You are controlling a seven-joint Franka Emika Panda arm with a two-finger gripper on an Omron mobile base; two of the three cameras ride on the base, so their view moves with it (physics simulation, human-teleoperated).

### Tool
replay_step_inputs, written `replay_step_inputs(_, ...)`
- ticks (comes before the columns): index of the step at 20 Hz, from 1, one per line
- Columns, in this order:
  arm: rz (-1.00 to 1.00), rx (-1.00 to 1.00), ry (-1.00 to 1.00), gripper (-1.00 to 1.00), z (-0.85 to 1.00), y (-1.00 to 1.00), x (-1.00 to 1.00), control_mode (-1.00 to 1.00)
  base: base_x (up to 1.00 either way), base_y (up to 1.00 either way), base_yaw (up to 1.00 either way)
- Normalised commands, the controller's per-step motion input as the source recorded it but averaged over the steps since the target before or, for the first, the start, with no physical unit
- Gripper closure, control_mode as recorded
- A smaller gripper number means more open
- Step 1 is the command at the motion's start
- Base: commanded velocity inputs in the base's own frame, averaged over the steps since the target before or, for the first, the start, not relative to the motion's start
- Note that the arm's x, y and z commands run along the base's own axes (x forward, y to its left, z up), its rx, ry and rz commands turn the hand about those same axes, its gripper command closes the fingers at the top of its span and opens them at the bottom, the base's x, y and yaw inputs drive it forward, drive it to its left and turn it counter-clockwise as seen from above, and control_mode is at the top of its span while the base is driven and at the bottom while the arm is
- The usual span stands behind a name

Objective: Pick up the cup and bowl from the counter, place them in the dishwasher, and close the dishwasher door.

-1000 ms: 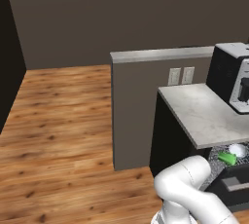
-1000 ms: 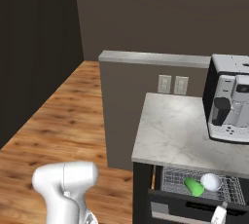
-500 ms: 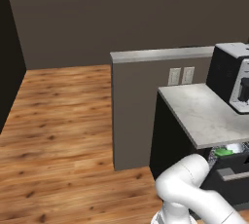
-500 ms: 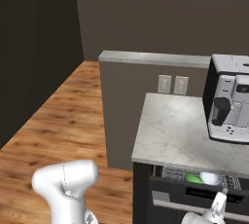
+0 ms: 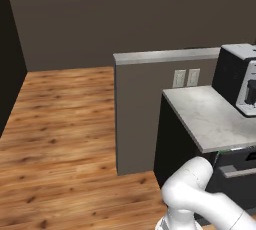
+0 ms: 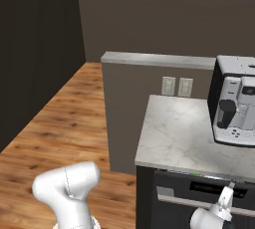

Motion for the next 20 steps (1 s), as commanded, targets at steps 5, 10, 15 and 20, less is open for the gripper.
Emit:
replay_step_inputs(5,-0.02,-0.12,-0.19,-1.00,-0.15,0.00,0.40,-1.00,0.00,0.00,0.00)
replay_step_inputs(10,-0.03,-0.14,-0.20,-1.00,-0.17,0.00,0.54,-1.00,0.00,0.00,0.00)
replay_step_inputs(15,-0.04,-0.18,-0.22,-1.00,-0.20,0.00,0.50,-1.00,0.00,0.00,0.00)
replay_step_inputs(20,-0.04,-0.20,-0.21,-1.00,-0.21,0.00,0.66,-1.00,0.00,0.00,0.00)
